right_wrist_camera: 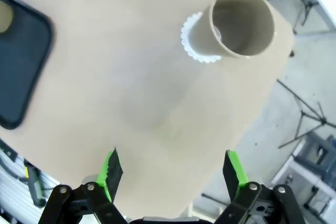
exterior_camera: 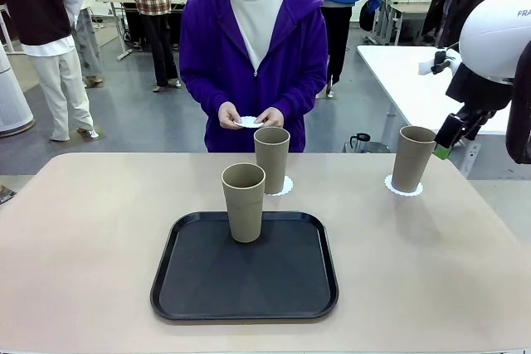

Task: Place coasters on the table and set cups on them.
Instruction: Take one Reusable plastic cup from the Flat Tray and place it on a coaster set by the human.

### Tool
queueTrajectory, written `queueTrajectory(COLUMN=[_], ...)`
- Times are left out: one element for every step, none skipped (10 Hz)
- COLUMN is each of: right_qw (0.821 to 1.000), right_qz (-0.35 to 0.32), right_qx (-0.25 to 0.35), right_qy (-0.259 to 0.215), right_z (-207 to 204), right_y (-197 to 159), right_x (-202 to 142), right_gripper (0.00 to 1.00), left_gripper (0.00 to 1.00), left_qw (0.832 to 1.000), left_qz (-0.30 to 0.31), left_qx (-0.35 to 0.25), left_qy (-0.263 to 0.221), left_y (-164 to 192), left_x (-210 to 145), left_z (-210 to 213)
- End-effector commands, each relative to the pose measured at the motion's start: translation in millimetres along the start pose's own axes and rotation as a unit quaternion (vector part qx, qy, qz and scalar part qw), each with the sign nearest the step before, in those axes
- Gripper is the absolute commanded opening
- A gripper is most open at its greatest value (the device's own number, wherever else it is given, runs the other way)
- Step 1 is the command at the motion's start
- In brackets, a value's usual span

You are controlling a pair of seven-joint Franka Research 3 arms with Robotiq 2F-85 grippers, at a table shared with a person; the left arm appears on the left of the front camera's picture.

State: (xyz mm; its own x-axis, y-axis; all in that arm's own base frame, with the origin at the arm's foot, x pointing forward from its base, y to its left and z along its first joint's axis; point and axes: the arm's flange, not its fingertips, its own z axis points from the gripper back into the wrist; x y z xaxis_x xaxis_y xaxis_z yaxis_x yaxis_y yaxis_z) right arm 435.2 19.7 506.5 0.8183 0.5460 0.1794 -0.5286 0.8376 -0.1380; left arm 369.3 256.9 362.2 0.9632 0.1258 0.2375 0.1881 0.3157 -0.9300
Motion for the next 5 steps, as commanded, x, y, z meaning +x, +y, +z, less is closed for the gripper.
queueTrajectory(right_qw=[0.999, 0.999, 0.999, 0.999, 0.999], right_qz=[0.032, 0.032, 0.032, 0.032, 0.032], right_qx=[0.007, 0.007, 0.007, 0.007, 0.007], right_qy=[-0.009, -0.009, -0.009, -0.009, -0.009], right_z=[1.5, 1.5, 1.5, 1.5, 1.5], right_y=[1.5, 1.5, 1.5, 1.5, 1.5], right_x=[1.3, 1.3, 1.3, 1.3, 1.3], right_gripper=[1.0, 1.0, 1.0, 1.0, 1.0], left_gripper=[1.0, 1.0, 1.0, 1.0, 1.0], left_qw=[1.0, 1.0, 1.0, 1.0, 1.0], left_qz=[0.0, 0.0, 0.0, 0.0, 0.0], left_qx=[0.001, 0.001, 0.001, 0.001, 0.001], left_qy=[-0.001, -0.001, -0.001, -0.001, -0.001], left_y=[-1.5, -1.5, -1.5, -1.5, -1.5], left_x=[0.1, 0.1, 0.1, 0.1, 0.1], left_z=[2.2, 2.2, 2.2, 2.2, 2.2])
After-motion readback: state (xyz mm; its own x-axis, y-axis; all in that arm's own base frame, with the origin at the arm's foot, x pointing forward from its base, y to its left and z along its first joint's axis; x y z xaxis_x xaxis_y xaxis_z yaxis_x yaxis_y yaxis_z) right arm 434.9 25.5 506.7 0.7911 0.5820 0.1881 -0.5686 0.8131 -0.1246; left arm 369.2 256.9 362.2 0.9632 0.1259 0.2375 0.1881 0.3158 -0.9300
